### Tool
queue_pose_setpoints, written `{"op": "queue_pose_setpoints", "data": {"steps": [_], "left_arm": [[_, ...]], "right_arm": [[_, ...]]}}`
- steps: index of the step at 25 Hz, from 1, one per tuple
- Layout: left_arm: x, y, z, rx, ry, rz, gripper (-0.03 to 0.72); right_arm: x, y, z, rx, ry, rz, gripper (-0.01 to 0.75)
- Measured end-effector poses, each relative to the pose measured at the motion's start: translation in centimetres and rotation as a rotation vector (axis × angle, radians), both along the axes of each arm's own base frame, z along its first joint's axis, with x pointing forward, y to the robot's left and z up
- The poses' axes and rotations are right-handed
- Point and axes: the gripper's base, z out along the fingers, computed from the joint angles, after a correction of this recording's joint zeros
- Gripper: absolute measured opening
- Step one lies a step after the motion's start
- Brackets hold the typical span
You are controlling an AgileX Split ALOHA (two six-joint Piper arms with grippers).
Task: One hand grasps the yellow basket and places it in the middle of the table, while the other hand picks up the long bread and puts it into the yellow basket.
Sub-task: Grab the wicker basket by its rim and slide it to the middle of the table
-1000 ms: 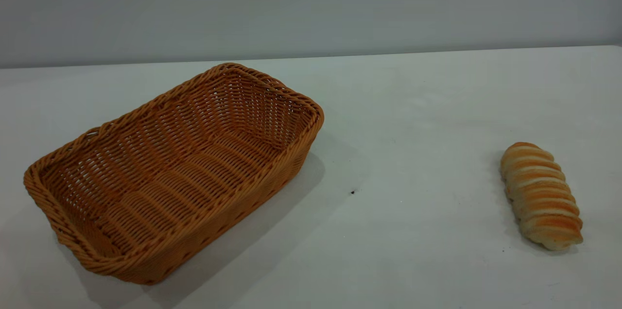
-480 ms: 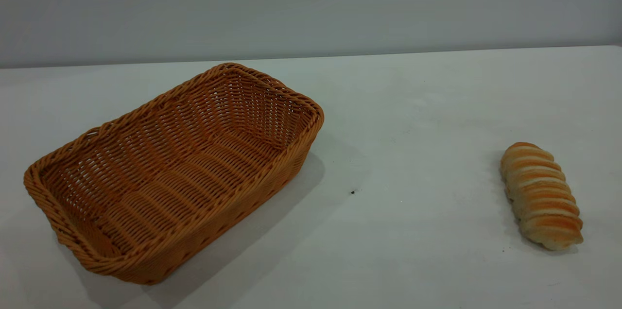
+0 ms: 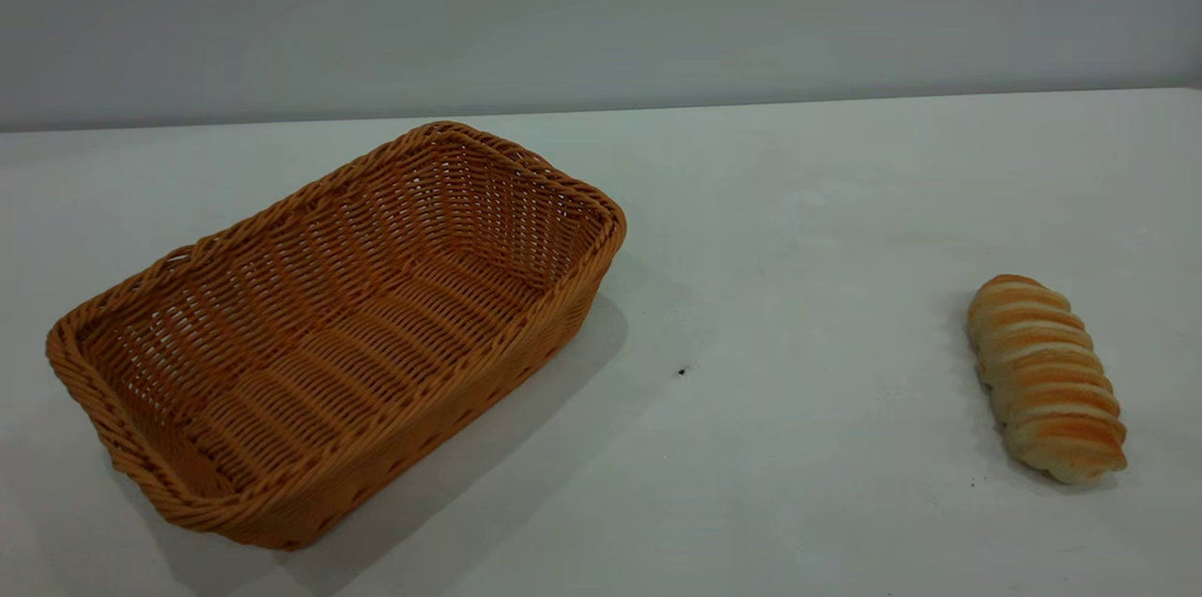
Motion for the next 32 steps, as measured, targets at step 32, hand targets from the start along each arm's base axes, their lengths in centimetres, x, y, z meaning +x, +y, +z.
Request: {"op": "queue_pose_setpoints", "data": {"steps": [32], "left_arm": [[16.4,-1.6,-2.1,-0.067,0.333,0.224,0.461]], "right_arm": [[14.0,1.1,3.7,-0.129,0.167,-0.170,0.502]]}}
